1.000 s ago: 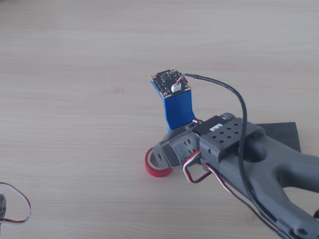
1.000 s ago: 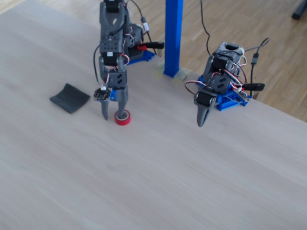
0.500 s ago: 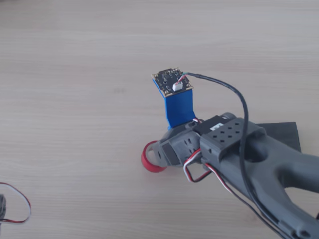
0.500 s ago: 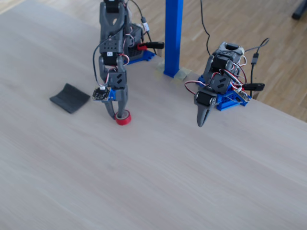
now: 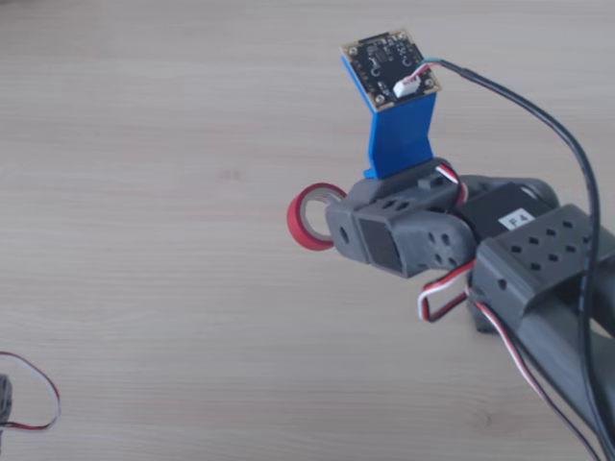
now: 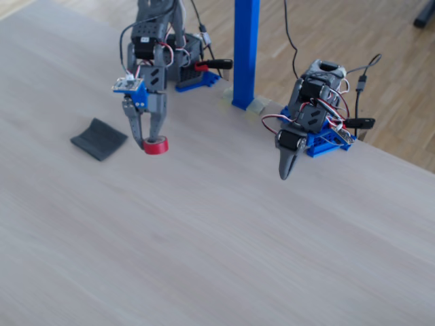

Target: Grab the red tape and move it to the grey mat

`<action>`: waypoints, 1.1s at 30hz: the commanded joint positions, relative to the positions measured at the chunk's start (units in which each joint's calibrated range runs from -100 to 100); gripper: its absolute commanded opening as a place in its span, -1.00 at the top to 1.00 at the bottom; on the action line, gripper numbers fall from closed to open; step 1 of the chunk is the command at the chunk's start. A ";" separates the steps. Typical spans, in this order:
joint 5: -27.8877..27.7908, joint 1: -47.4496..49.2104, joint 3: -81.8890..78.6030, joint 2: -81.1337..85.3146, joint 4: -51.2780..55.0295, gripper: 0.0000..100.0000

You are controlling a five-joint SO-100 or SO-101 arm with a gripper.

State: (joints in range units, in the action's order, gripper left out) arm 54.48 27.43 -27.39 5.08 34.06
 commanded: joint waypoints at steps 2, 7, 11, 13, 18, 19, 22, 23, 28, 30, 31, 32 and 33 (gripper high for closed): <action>0.16 -5.34 -3.65 8.41 0.04 0.96; 0.05 -11.47 -10.70 15.30 0.04 0.96; 0.05 -15.98 -15.22 19.95 -0.05 0.96; 0.05 -18.59 -16.84 21.70 -0.05 0.96; 0.05 -25.09 -21.36 24.85 -0.22 0.96; 0.05 -26.35 -22.18 25.35 -0.39 0.96; 0.05 -30.14 -23.89 26.34 -0.56 0.96; 0.05 -31.58 -24.34 26.43 -0.56 0.96; 0.05 -36.54 -24.98 25.93 -0.64 0.96; 0.05 -37.80 -25.07 25.68 -0.64 0.96; 0.05 -38.43 -25.07 25.60 -0.64 0.96; 0.05 -39.06 -25.07 25.43 -0.64 0.96; 0.05 -39.60 -25.07 24.93 -0.64 0.96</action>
State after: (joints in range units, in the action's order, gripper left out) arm 54.69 -10.14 -52.82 29.64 34.14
